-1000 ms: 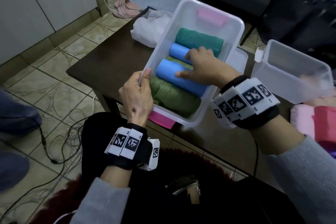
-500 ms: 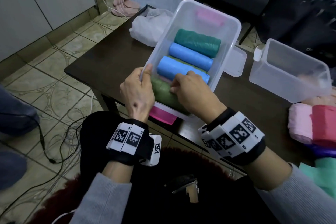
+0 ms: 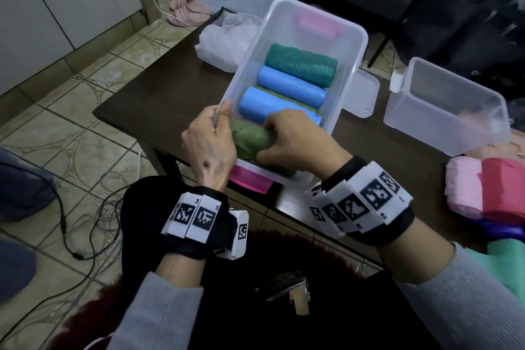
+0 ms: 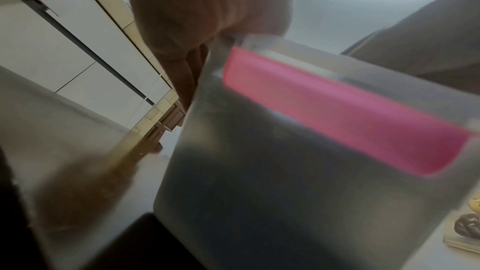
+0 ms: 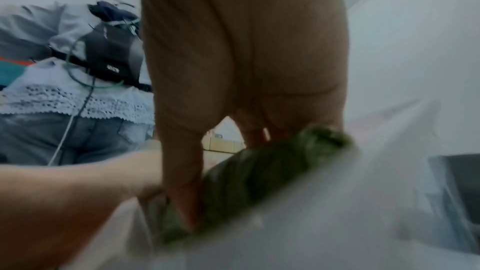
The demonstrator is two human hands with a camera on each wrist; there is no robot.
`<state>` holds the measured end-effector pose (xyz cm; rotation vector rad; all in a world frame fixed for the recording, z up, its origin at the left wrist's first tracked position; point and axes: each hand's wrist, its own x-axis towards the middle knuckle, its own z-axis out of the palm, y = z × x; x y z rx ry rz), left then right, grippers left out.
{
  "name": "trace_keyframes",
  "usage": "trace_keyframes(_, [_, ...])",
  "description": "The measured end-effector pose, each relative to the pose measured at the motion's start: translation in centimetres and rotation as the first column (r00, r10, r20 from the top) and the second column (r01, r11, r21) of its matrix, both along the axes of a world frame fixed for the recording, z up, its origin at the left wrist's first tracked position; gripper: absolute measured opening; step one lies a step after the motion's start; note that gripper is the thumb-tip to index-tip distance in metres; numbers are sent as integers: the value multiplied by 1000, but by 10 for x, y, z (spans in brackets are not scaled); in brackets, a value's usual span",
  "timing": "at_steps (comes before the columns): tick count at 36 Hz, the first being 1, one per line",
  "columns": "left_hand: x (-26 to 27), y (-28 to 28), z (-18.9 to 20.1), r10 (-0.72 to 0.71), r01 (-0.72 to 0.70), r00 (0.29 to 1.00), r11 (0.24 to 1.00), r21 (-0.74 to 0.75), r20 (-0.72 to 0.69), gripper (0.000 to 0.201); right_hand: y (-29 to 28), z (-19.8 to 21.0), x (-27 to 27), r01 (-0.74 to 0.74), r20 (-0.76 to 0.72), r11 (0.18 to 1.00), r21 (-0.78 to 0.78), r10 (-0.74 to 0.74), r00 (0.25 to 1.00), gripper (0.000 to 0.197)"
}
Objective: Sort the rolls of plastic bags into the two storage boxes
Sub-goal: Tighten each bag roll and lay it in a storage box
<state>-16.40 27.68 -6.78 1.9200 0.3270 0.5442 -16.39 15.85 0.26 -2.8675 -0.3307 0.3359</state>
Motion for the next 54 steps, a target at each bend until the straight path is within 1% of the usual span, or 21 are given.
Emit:
trace_keyframes(2, [1,0,0,-8,8,1000,1000,-10,-4,40,-2,4,-2,23,128,999,-22,-20,992,31])
trace_keyframes(5, [1,0,0,-13,13,1000,1000,-28,-3,41,-4,8,-5,108,302,994,-14,-99,948,33])
trace_keyframes(7, [1,-1,0,-17,17,1000,999,-42,1,41,-1,5,-7,147,371,989,-26,-127,920,32])
trace_keyframes(10, [2,-1,-1,-10,9,1000,999,-37,-9,39,3,-9,-8,134,427,985,-109,-76,901,33])
trace_keyframes(12, [2,-2,-1,0,0,1000,999,-32,-8,40,4,-17,-9,106,397,985,-137,-44,917,35])
trace_keyframes(14, [2,-2,-1,13,-13,1000,1000,-26,3,40,3,-23,-10,65,333,982,-176,-3,943,35])
trace_keyframes(16, [1,-3,-1,26,-26,1000,999,-25,7,40,3,-27,-9,37,270,984,-172,11,963,34])
trace_keyframes(19, [1,-3,-1,28,-28,1000,999,-24,-5,40,3,-27,-6,53,115,998,-28,-49,992,33])
trace_keyframes(21, [0,-4,-2,24,-24,1000,999,-30,-17,41,1,-22,-3,70,14,997,41,-71,997,38])
trace_keyframes(23, [0,-4,-2,22,-22,1000,999,-34,-18,41,-2,-15,-1,73,-72,992,106,-66,995,43])
trace_keyframes(24, [0,-4,-1,21,-22,1000,999,-31,-14,41,-3,-13,0,60,-96,991,116,-49,994,43])
trace_keyframes(27, [1,-3,0,27,-27,1000,1000,-13,-2,40,-2,-12,2,10,-64,999,42,-7,998,33])
trace_keyframes(29, [2,-3,0,31,-31,999,999,-8,5,40,0,-15,2,20,-44,1000,21,-19,999,30])
trace_keyframes(33, [1,-4,1,28,-28,1000,1000,-11,-8,40,1,-17,3,14,-59,1000,-12,-14,998,31])
trace_keyframes(38, [0,-4,4,21,-22,999,999,-23,-34,41,-3,-13,8,4,-99,1000,11,-2,995,32])
trace_keyframes(42, [1,-4,4,16,-17,999,999,-33,-34,41,-6,-8,10,43,9,995,93,-44,999,28])
trace_keyframes(46, [2,-4,3,17,-18,999,999,-38,-36,41,-5,-8,8,-26,94,997,77,19,995,28])
trace_keyframes(49, [1,-4,3,18,-20,999,999,-40,-37,42,-5,-1,10,0,201,991,130,-26,979,30])
trace_keyframes(51, [0,-4,2,19,-21,999,999,-41,-29,41,-7,3,15,30,240,994,108,-55,969,34])
trace_keyframes(52, [0,-4,2,19,-20,1000,999,-45,-24,41,-8,3,18,47,219,996,74,-62,974,37])
trace_keyframes(54, [0,-5,2,21,-22,1000,998,-53,-20,40,-13,3,22,82,108,997,10,-83,991,45])
